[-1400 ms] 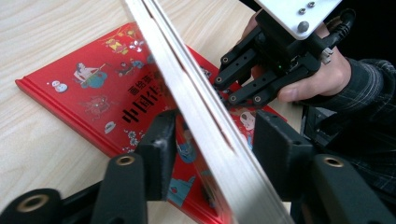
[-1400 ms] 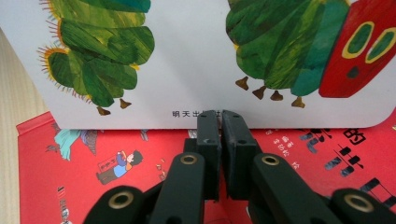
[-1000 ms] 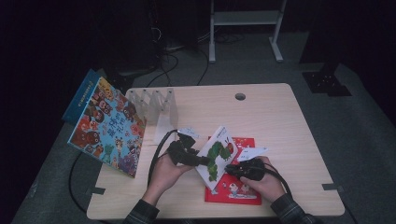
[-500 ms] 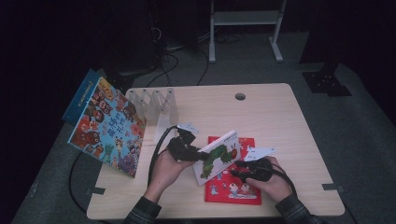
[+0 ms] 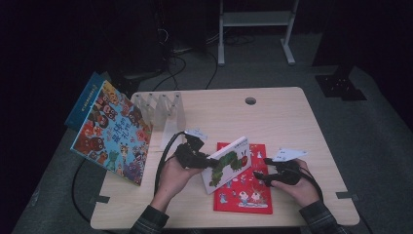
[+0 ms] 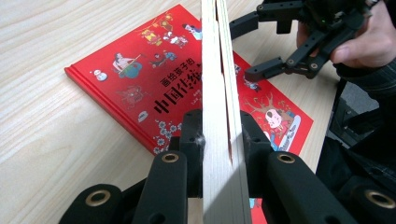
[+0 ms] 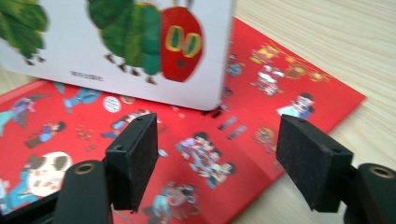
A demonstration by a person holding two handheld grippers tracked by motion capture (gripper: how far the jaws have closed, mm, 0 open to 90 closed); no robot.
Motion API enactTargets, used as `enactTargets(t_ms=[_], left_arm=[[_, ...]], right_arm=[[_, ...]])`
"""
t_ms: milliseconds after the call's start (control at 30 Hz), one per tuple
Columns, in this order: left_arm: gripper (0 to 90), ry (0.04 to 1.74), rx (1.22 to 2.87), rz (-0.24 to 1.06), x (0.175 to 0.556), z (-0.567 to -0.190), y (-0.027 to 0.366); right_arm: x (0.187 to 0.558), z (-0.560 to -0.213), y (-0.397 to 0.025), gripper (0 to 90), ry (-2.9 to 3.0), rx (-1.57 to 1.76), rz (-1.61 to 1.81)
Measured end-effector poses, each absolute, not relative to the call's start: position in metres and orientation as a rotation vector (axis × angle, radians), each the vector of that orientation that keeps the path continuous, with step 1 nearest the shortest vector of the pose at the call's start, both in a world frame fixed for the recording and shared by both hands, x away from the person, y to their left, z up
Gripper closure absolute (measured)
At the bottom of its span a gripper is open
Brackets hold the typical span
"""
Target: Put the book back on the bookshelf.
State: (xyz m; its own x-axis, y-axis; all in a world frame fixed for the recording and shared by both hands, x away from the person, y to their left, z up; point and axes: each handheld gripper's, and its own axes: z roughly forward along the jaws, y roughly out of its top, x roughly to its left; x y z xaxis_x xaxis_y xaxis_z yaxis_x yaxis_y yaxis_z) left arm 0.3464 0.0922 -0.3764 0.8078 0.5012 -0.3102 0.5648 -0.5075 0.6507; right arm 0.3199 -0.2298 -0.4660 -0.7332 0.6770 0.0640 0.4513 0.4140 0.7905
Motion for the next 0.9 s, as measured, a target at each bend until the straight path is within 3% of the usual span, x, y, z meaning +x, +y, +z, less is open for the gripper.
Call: enactTargets(t_ms=[267,900], left_arm=[[75.6,0.774,2.193,-0.109,0.346,-0.375,0.093],[75.7,0.773,2.164,-0.106,0.344,-0.37,0.102]], right_arm=[[0.327,-0.471,-0.242,21.7,2.379,1.05,1.19],[0.342,-0.482,-0.287,19.6,2.251,1.247,1.099]])
